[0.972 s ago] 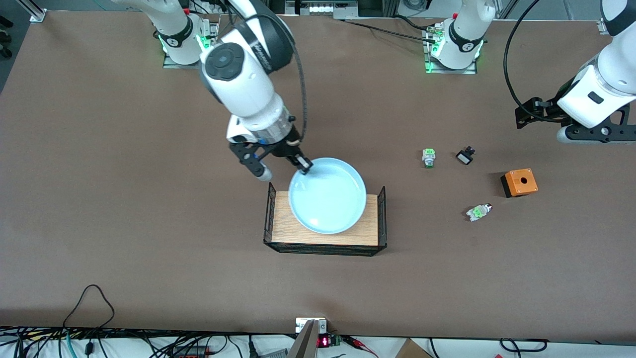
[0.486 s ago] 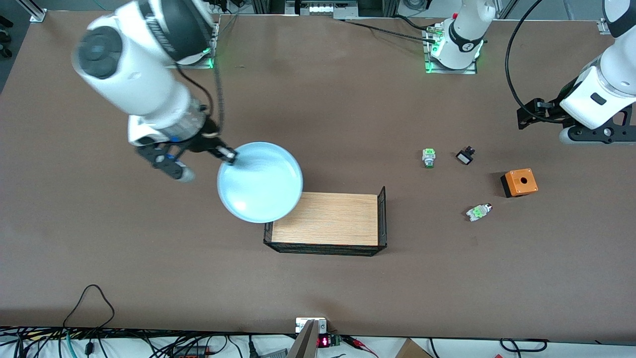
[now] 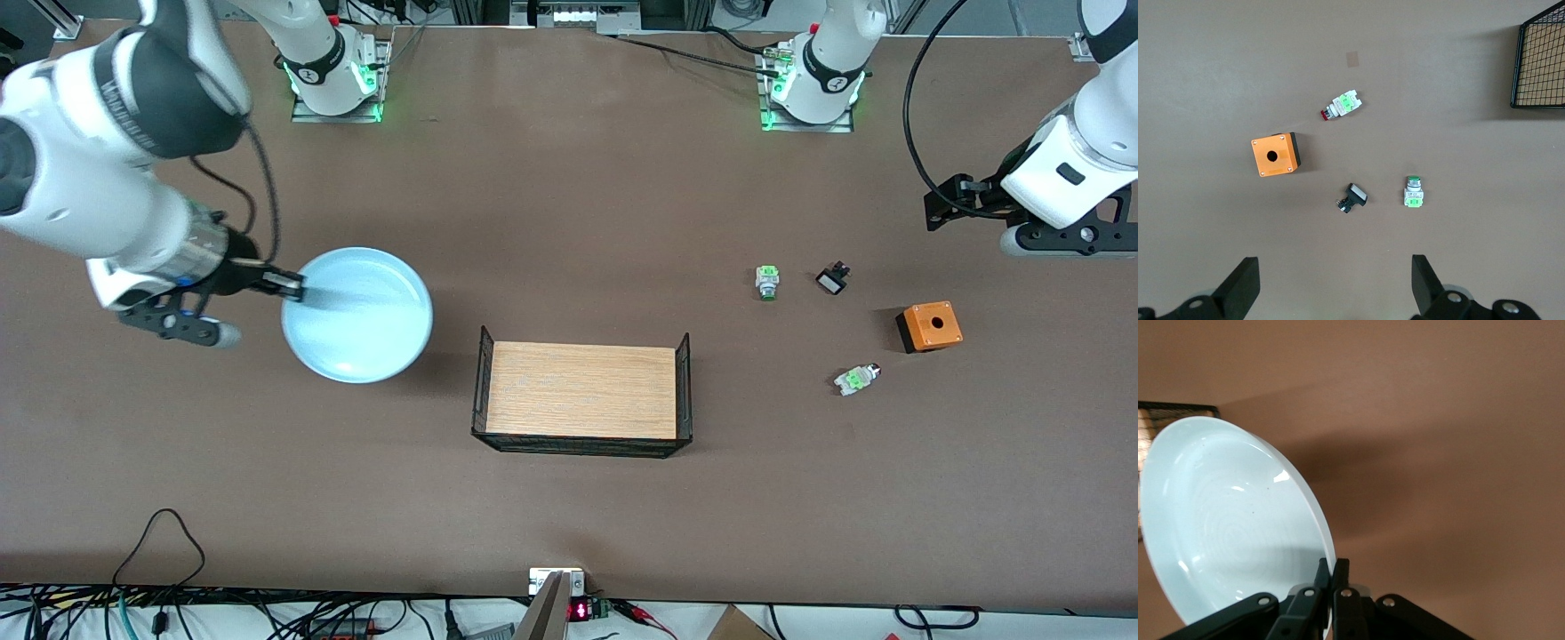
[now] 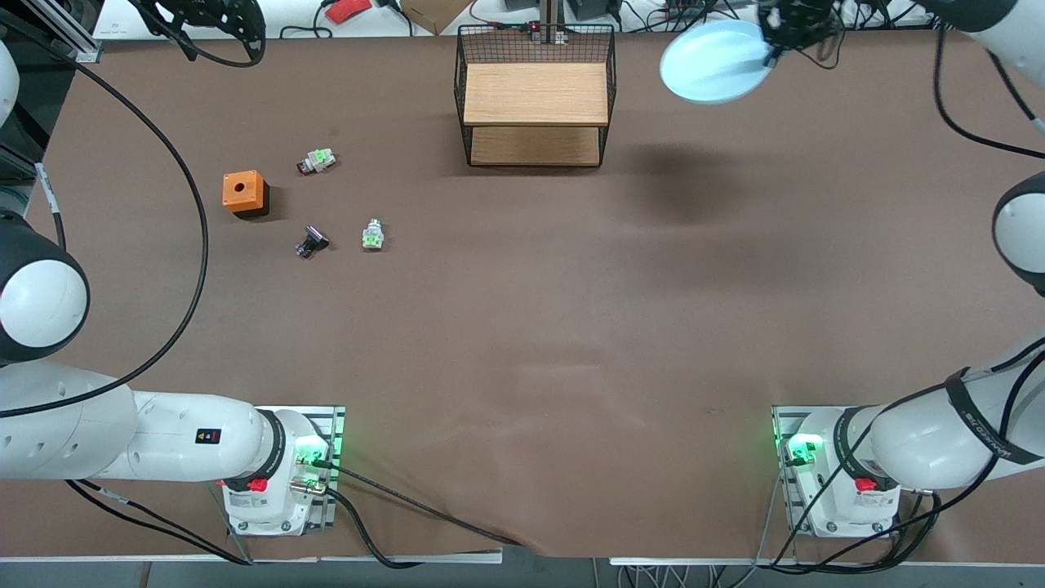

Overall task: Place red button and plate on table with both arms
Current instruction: 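Lower the plate onto the table and open the right gripper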

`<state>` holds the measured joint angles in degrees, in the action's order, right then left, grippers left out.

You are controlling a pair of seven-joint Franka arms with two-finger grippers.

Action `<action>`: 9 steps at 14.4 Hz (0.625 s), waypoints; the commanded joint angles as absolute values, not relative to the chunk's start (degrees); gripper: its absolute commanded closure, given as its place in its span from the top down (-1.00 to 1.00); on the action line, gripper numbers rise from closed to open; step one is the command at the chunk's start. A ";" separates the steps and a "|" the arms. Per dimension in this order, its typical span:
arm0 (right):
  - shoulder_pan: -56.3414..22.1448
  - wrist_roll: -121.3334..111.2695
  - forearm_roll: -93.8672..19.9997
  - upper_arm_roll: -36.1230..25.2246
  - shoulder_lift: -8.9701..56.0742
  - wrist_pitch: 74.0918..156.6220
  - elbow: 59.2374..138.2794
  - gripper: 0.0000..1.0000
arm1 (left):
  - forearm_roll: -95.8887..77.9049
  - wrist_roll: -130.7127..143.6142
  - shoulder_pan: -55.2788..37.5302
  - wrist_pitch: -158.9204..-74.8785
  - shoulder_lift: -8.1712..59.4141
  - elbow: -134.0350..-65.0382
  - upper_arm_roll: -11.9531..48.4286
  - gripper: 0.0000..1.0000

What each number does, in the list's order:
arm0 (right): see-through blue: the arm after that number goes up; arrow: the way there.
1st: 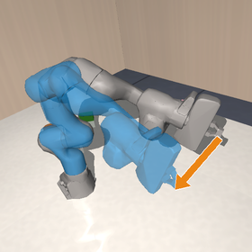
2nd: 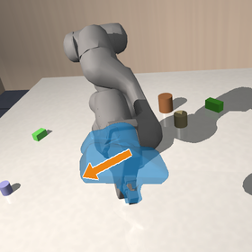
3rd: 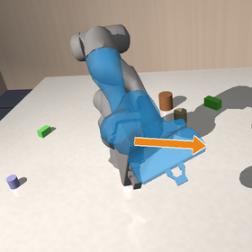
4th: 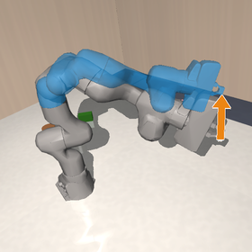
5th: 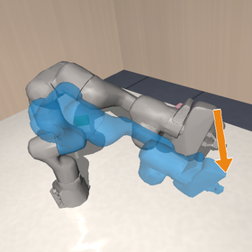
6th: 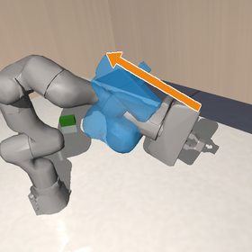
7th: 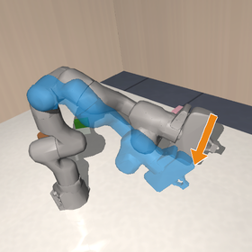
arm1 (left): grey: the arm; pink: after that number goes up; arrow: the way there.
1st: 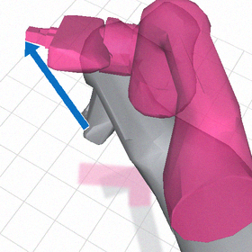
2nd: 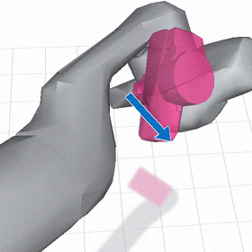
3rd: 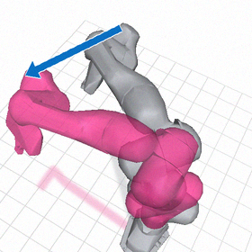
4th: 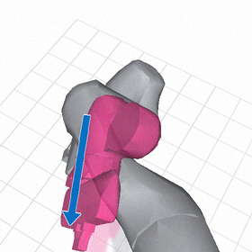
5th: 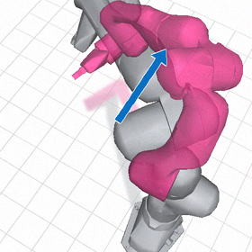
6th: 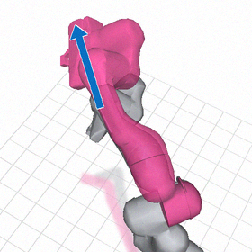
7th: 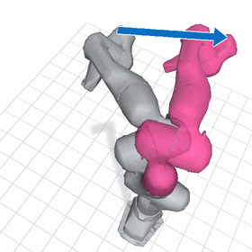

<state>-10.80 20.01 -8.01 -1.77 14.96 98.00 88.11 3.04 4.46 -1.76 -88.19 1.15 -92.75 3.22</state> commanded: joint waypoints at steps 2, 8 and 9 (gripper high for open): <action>-3.79 7.94 -6.77 -0.79 11.51 97.91 95.17 -1.00 | 1.76 4.92 -1.49 -87.45 1.85 -91.23 3.34 1.00; -0.45 -0.78 0.97 -0.79 11.60 102.91 103.26 -1.00 | 1.67 5.01 -1.49 -87.45 1.93 -91.23 3.25 1.00; -0.09 -1.23 0.97 -0.79 11.51 105.01 105.19 -1.00 | 1.67 4.92 -1.49 -87.45 1.93 -91.23 3.25 1.00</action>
<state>-1.89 1.26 0.31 -1.76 13.61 101.42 100.33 3.04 4.46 -1.75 -88.19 1.20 -92.74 3.21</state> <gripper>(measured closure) 0.965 0.000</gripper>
